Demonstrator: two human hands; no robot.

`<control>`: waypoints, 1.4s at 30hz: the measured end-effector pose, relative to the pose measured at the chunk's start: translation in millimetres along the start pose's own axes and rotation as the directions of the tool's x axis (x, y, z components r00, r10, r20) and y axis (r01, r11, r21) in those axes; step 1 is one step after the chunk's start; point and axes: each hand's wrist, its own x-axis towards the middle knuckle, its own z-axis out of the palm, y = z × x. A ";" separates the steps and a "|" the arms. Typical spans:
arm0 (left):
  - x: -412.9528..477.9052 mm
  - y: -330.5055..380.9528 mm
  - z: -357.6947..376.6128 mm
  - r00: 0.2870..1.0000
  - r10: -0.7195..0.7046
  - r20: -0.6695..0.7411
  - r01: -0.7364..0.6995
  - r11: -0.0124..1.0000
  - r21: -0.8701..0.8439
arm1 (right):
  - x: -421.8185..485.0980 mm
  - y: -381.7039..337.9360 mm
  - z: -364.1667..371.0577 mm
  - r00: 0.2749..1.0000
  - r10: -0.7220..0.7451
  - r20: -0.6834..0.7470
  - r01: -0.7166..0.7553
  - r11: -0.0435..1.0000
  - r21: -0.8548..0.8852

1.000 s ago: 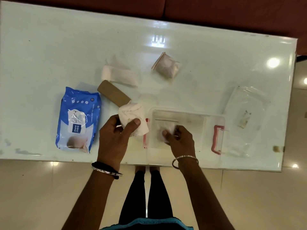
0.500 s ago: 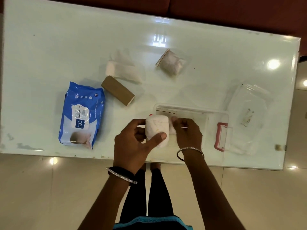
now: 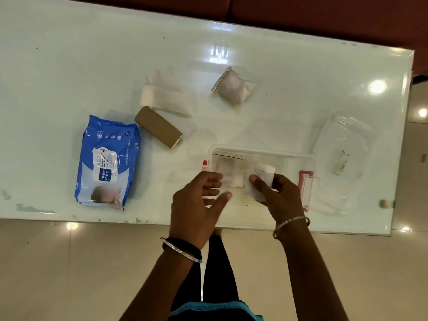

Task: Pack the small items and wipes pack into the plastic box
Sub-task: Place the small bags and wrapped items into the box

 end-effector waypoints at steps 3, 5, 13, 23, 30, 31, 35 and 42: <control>5.6 -2.0 -7.7 0.994 0.016 -0.111 -0.014 1.000 0.020 | 18.9 1.8 7.8 0.987 0.029 -0.157 -0.041 0.996 -0.079; 9.9 -2.6 -11.4 0.988 0.034 -0.149 -0.028 0.999 0.038 | 26.9 -0.9 15.7 0.982 0.037 -0.183 -0.054 0.995 -0.087; 24.6 -3.8 -15.7 0.975 0.071 -0.212 -0.060 0.997 0.055 | 26.2 -10.9 19.6 0.996 -0.001 -0.094 -0.031 0.940 -0.340; 69.4 10.1 -26.1 0.942 0.136 -0.306 -0.123 0.990 0.061 | 14.9 -110.4 -5.5 0.780 -0.576 -0.245 0.417 0.770 -0.483; 98.8 11.9 -24.9 0.923 0.146 -0.357 -0.127 0.989 0.076 | 119.7 -147.5 51.1 0.805 -0.592 0.038 0.538 0.702 -0.466; 101.4 10.4 -24.6 0.921 0.140 -0.363 -0.119 0.990 0.079 | 131.2 -150.8 57.7 0.817 -0.572 0.067 0.530 0.700 -0.479; 105.1 4.4 -23.3 0.925 0.102 -0.365 -0.079 0.994 0.077 | 158.7 -157.8 75.7 0.847 -0.506 0.166 0.499 0.644 -0.580; 103.5 1.3 -21.5 0.935 0.049 -0.352 -0.028 0.997 0.065 | 161.4 -148.7 86.3 0.858 -0.481 0.179 0.486 0.649 -0.585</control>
